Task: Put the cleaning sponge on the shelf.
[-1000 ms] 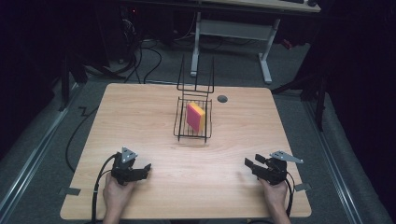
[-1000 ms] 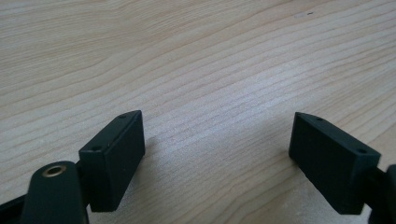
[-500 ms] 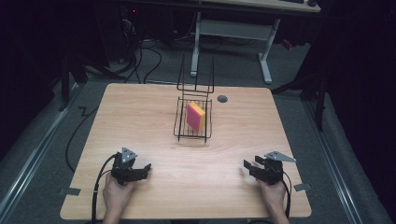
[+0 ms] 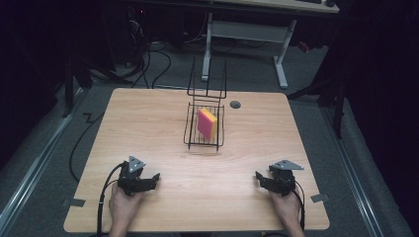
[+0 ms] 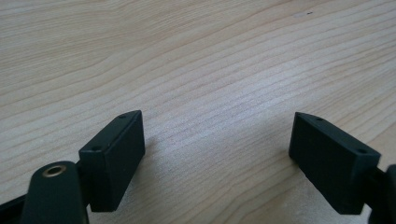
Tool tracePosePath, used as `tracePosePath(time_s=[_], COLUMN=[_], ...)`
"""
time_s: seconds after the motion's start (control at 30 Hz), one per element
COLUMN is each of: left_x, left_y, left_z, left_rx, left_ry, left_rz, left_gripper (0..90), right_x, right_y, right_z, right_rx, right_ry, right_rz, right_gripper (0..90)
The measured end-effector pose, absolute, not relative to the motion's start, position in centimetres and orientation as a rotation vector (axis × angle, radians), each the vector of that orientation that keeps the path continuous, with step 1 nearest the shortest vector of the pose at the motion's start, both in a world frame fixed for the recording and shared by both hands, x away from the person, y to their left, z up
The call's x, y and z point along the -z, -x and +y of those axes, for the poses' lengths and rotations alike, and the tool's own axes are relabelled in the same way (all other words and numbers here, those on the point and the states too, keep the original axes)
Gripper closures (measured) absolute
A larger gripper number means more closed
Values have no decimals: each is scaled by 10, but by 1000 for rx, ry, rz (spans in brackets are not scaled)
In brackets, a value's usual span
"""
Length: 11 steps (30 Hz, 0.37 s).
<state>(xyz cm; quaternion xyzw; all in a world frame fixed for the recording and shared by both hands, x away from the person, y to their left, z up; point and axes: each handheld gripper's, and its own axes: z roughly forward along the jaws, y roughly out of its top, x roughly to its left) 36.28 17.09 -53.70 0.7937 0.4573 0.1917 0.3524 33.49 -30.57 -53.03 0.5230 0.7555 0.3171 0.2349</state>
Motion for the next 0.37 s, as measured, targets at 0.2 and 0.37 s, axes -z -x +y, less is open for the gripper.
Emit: tracePosePath(time_s=[0.2,0.37], left_x=[537,537], left_y=[-363,-363], left_z=[171,171], left_rx=[-496,-496], left_ry=[-2053,-2053], left_rz=[1183,1183], left_gripper=[190,190], right_x=[530,530], right_y=[-335,-335], right_z=[-305,-305], right_rx=[-879,-879], right_ry=[-1433,-1431], right_rz=[2079,2082], right_gripper=[359,354])
